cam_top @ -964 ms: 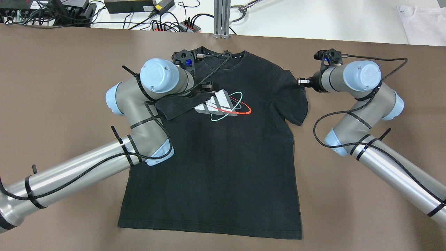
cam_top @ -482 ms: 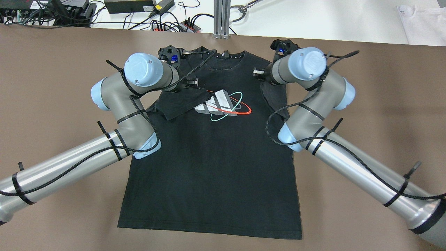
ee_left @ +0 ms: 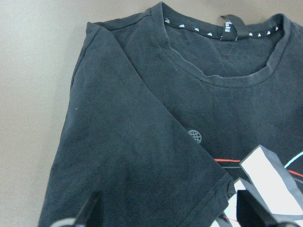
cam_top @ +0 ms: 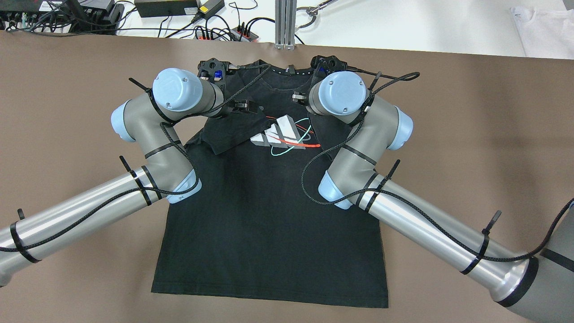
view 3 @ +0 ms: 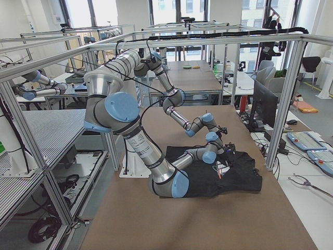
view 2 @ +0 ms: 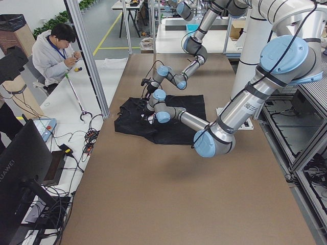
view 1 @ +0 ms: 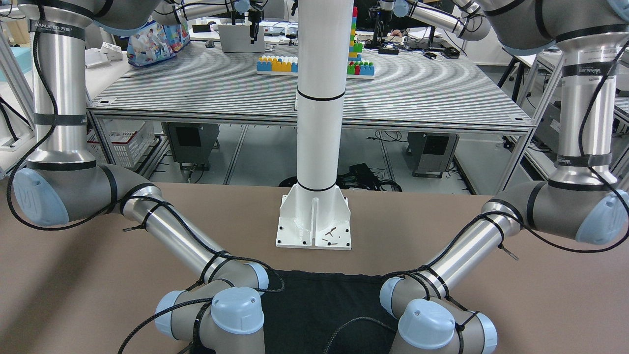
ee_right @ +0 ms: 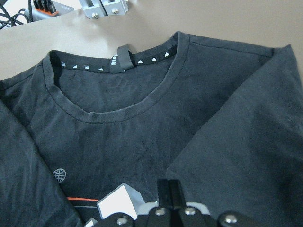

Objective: Fold clothes
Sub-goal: 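Fold the grasped sleeve across the chest with the right gripper while the left gripper withdraws, then move both grippers down to the hem corners nearest the robot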

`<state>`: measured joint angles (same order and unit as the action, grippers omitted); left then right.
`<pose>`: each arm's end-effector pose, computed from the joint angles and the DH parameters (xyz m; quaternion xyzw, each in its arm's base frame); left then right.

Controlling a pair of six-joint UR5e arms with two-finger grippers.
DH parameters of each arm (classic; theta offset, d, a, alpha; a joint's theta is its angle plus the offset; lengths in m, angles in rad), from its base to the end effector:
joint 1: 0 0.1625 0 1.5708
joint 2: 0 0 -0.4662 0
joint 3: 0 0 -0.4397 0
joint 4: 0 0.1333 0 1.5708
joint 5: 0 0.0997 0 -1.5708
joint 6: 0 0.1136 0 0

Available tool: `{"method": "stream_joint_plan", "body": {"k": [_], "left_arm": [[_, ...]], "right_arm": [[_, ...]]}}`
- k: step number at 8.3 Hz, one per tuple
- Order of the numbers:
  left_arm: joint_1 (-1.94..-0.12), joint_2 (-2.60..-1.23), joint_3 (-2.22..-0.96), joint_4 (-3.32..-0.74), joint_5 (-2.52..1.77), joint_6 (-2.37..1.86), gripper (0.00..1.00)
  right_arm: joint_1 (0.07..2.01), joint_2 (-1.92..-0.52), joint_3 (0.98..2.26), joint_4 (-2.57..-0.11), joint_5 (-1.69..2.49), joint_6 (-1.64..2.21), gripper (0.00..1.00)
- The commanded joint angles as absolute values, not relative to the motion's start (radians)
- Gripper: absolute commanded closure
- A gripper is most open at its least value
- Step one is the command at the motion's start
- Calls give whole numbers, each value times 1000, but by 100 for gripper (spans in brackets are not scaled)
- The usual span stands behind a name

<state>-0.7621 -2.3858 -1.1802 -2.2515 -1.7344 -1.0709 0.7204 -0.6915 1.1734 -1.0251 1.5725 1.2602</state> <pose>0.5608 -0.6940 0.2624 0.2525 0.4634 -0.0684 0.8467 -0.5867 -0.6921 0.2294 0.2416 -0.4280 0.1768 0.8528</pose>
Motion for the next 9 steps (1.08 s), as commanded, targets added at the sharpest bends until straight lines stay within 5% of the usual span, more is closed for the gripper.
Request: {"method": "stream_joint_plan", "body": {"k": [1, 5, 9], "left_arm": [[-762, -2388, -1189, -2253, -1736, -1071, 0], [-749, -2263, -1381, -2253, -1733, -1145, 0], [-612, -1930, -1768, -2252, -1706, -1418, 0]], "right_arm": [[718, -690, 1180, -1032, 1565, 1250, 6], [642, -748, 1319, -1034, 1569, 1213, 5], [516, -1085, 1799, -1137, 1568, 1406, 6]]}}
